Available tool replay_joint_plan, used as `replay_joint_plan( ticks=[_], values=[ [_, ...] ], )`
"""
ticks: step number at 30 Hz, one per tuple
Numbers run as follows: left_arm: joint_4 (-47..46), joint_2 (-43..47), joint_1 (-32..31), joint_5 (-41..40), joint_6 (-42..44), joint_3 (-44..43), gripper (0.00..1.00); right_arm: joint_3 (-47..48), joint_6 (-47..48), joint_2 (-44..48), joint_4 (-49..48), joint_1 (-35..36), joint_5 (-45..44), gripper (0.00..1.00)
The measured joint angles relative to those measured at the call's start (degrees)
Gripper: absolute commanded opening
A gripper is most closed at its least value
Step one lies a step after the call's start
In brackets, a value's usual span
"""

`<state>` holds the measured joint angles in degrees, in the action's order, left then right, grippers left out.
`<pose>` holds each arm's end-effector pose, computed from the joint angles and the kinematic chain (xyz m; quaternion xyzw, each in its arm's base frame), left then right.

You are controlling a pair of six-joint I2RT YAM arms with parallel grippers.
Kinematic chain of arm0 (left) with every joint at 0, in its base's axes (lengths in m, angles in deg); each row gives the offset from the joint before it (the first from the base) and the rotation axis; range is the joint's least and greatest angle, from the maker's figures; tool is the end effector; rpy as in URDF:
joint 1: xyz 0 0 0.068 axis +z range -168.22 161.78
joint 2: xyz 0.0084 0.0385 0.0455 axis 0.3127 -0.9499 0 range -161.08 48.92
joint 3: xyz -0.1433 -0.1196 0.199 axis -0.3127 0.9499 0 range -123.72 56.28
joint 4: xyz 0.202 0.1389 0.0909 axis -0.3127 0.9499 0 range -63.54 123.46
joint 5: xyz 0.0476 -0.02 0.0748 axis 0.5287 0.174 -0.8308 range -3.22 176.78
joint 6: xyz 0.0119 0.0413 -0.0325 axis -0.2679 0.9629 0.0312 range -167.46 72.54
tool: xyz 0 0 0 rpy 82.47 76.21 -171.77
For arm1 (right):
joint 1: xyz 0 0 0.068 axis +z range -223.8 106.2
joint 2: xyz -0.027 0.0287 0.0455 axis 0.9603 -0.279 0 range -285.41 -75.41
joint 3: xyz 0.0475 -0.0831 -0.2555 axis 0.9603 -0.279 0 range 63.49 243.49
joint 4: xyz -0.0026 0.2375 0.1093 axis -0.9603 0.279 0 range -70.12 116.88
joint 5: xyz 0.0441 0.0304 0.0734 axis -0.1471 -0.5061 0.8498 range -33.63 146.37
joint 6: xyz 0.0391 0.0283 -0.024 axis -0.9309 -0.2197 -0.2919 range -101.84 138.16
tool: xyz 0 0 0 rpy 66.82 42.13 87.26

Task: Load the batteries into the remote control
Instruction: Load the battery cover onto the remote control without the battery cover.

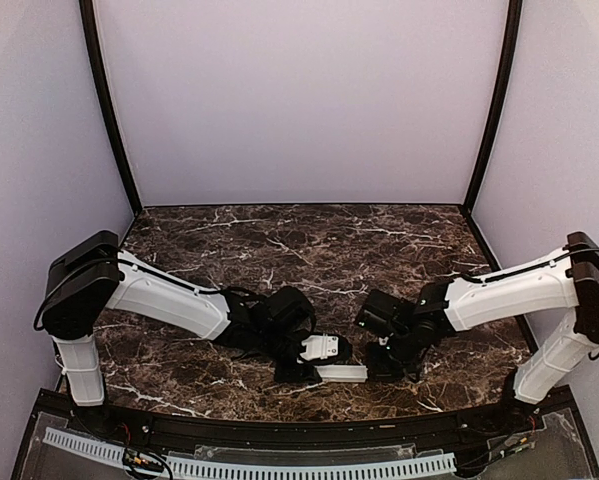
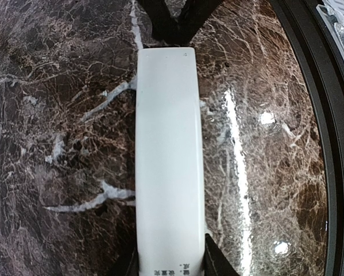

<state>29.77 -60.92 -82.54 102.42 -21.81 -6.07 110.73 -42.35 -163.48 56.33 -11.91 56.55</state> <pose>0.1594 -0.3536 0.1379 0.6920 0.6279 -0.2310 0.2712 0.1224 0.2294 0.1557 -0.0122 0.9938 0.0979 0.0520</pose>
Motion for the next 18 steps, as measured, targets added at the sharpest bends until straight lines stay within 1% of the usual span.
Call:
replay_joint_plan(
  ticks=[4,9,11,12,13,14,18],
  values=[
    [0.3,0.0,0.0,0.2,-0.4,0.0,0.29,3.6,-1.0,-4.4,-1.7,1.7,0.7,0.0],
    [0.3,0.0,0.2,0.5,-0.7,0.0,0.31,2.8,-3.7,-3.0,-2.5,1.8,0.2,0.0],
    [0.2,-0.1,0.2,0.5,-0.8,0.0,0.37,0.4,-4.6,-0.2,-4.5,1.0,0.4,0.0],
    [0.2,-0.2,0.2,0.5,-0.8,-0.1,0.46,-0.9,-4.8,1.2,-5.4,0.7,0.5,0.0],
    [0.2,-0.3,0.1,0.6,-0.8,-0.3,0.5,-3.0,-5.0,3.6,-6.5,-0.1,1.0,0.0],
    [0.2,-0.5,0.1,0.7,-0.7,-0.5,0.57,-5.5,-5.2,6.8,-6.7,-0.9,1.1,0.0],
    [1.7,-0.7,0.0,-0.3,-1.0,-1.4,0.66,-8.1,-4.9,10.7,-5.4,-4.0,1.0,0.0]
  ],
)
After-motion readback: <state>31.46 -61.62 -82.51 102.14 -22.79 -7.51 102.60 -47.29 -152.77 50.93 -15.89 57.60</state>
